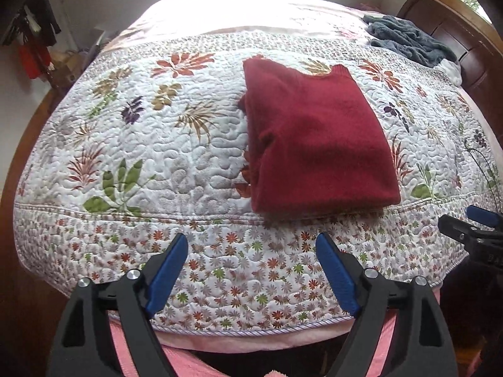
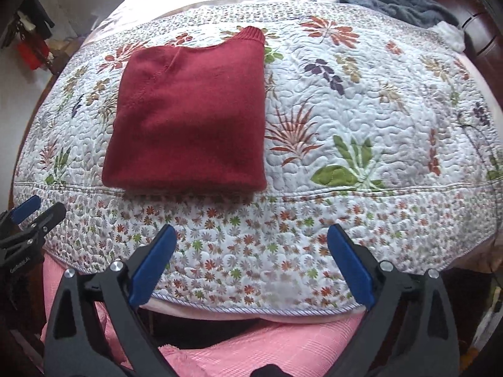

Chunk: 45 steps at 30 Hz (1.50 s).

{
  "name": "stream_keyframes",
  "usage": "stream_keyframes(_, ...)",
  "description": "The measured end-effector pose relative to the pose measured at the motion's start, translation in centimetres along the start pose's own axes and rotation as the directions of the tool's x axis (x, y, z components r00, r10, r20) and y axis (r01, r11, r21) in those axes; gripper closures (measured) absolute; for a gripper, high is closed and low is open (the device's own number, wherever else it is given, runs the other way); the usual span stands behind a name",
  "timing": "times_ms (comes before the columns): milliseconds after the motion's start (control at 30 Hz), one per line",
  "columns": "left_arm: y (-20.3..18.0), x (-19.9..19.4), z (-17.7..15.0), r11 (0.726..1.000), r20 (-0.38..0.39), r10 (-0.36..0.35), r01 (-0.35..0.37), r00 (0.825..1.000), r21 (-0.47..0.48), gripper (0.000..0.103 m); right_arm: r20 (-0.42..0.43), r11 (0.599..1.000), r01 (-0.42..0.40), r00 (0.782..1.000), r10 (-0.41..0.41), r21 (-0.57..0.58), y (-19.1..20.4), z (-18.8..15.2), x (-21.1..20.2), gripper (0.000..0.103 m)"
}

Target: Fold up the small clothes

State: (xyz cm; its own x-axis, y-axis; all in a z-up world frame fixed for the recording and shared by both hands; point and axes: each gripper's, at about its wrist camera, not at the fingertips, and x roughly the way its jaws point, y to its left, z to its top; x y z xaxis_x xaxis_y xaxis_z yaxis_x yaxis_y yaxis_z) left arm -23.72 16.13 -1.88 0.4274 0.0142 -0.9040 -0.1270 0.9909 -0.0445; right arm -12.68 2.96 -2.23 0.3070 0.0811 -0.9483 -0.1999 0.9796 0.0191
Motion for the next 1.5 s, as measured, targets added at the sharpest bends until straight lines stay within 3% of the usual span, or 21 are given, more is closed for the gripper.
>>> stream_keyframes(567, -1.1, -2.8, 0.0, 0.999, 0.043, 0.038, -0.038, 0.998, -0.011, 0.019, 0.075, 1.0, -0.017, 0.997, 0.016, 0.001, 0.8, -0.5, -4.8, 0.005)
stream_keyframes(1500, -2.5, -3.3, 0.1, 0.998, 0.04, 0.063, -0.064, 0.997, 0.023, 0.019, 0.065, 1.0, -0.006, 0.998, 0.005, 0.009, 0.5, -0.2, -4.7, 0.004)
